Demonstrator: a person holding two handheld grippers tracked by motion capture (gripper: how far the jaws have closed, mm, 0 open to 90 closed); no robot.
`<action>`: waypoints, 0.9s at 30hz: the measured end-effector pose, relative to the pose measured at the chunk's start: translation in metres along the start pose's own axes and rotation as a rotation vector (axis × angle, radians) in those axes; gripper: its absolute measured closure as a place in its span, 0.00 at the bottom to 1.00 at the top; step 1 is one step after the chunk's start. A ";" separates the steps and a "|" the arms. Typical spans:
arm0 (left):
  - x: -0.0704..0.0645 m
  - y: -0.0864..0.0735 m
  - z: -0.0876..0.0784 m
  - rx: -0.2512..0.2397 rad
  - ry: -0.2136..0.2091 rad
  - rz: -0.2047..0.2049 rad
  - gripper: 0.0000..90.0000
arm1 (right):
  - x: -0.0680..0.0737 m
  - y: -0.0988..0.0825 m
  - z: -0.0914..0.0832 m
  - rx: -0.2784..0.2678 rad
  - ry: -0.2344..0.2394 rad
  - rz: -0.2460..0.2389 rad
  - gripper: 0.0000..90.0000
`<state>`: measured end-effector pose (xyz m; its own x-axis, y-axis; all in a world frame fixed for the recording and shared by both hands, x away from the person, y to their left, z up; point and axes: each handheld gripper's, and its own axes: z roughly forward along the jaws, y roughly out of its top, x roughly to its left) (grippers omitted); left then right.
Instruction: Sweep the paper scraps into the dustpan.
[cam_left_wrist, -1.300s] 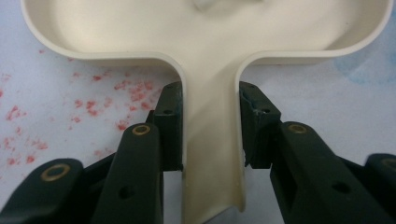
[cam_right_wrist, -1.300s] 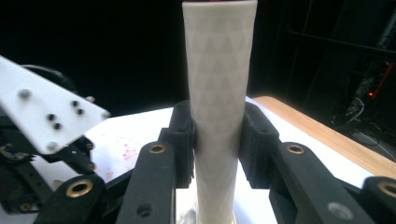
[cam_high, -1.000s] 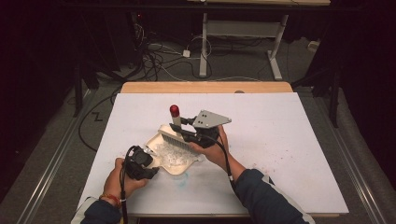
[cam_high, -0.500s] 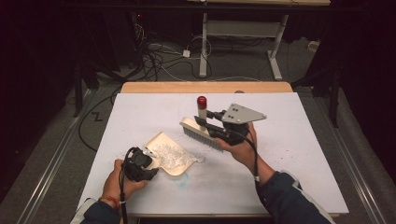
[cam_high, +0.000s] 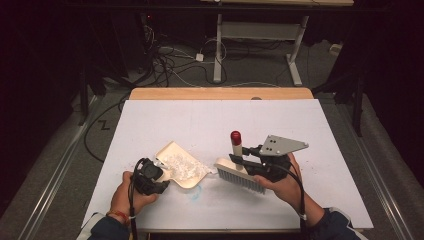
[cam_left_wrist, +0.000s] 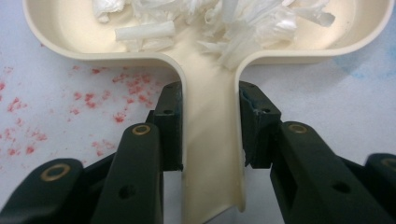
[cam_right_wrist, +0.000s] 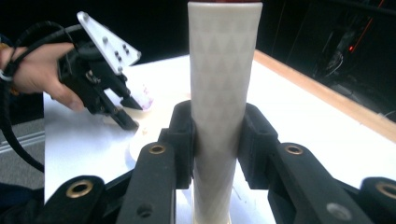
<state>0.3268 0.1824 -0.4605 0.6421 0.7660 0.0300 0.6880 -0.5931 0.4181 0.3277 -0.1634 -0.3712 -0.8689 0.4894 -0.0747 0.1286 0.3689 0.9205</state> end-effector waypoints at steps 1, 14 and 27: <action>0.000 0.000 0.000 0.001 0.001 0.002 0.70 | 0.000 -0.001 0.004 0.003 -0.004 -0.001 0.78; -0.002 0.000 -0.001 0.002 0.004 0.022 0.70 | -0.006 0.016 0.061 -0.069 -0.018 0.005 0.78; -0.005 0.000 -0.001 0.003 0.008 0.027 0.70 | -0.009 0.034 0.046 -0.136 -0.062 -0.003 0.78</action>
<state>0.3229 0.1789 -0.4597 0.6580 0.7514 0.0483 0.6712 -0.6144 0.4147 0.3620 -0.1197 -0.3570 -0.8376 0.5375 -0.0971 0.0566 0.2622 0.9634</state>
